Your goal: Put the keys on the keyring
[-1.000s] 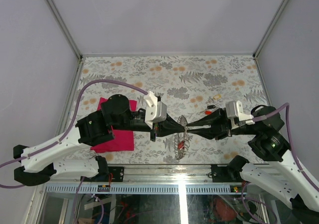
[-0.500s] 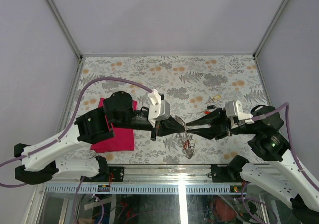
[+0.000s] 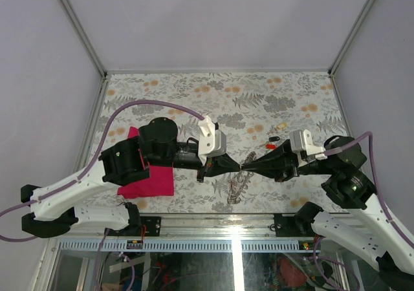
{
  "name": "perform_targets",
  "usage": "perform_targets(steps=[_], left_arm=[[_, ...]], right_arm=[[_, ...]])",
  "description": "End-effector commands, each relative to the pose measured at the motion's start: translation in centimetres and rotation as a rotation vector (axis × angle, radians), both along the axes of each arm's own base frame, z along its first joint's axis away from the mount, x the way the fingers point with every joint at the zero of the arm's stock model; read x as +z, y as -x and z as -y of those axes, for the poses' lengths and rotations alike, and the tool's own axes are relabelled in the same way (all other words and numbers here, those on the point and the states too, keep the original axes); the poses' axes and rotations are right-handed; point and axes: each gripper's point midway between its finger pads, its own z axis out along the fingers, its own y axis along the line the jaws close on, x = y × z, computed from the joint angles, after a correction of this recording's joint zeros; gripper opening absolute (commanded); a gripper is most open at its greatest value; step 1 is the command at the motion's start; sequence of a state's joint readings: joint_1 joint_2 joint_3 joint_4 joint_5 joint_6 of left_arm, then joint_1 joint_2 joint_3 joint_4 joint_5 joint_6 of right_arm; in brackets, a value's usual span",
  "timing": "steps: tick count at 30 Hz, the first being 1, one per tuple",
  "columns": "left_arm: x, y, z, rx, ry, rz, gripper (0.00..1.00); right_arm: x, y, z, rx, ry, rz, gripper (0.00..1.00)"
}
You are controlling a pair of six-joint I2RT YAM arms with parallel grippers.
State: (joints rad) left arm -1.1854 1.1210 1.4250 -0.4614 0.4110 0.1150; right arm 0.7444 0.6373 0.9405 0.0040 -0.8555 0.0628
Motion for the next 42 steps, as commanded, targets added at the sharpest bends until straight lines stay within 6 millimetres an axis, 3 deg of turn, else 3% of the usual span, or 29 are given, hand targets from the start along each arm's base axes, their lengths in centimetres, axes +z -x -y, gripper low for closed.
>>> perform_targets(steps=[1, 6, 9, 15, 19, 25, 32, 37, 42], left_arm=[[3.1, 0.2, -0.4, 0.007, 0.087, 0.049, 0.02], [3.7, -0.2, -1.2, 0.054, 0.153, 0.054, 0.29], [3.2, -1.1, -1.6, 0.122, 0.170, 0.033, 0.36], [0.6, -4.2, -2.1, 0.322, 0.168, -0.038, 0.39], [-1.8, -6.4, -2.0, 0.428, 0.155, -0.075, 0.47], [-5.7, -11.8, -1.0, 0.521, 0.097, -0.199, 0.51], [-12.1, -17.2, 2.8, 0.585, -0.051, -0.245, 0.57], [-17.3, -20.2, 6.3, 0.587, -0.116, -0.315, 0.56], [-21.1, -22.8, 9.9, 0.600, -0.169, -0.365, 0.55]], right_arm=[[1.6, -0.1, 0.1, -0.013, -0.015, 0.024, 0.00], [1.9, -0.2, 0.7, -0.049, -0.023, 0.037, 0.00], [1.5, -0.2, 1.2, -0.080, -0.007, 0.045, 0.00], [0.5, -0.3, 2.8, -0.165, 0.039, 0.033, 0.00], [0.3, -0.1, 4.2, -0.226, 0.052, 0.025, 0.00], [0.3, -0.3, 6.2, -0.334, 0.057, -0.006, 0.00], [-0.6, -2.7, 8.4, -0.540, 0.109, -0.095, 0.00], [-1.0, -3.0, 9.4, -0.594, 0.125, -0.122, 0.00], [-1.1, -3.2, 10.0, -0.633, 0.125, -0.137, 0.00]])
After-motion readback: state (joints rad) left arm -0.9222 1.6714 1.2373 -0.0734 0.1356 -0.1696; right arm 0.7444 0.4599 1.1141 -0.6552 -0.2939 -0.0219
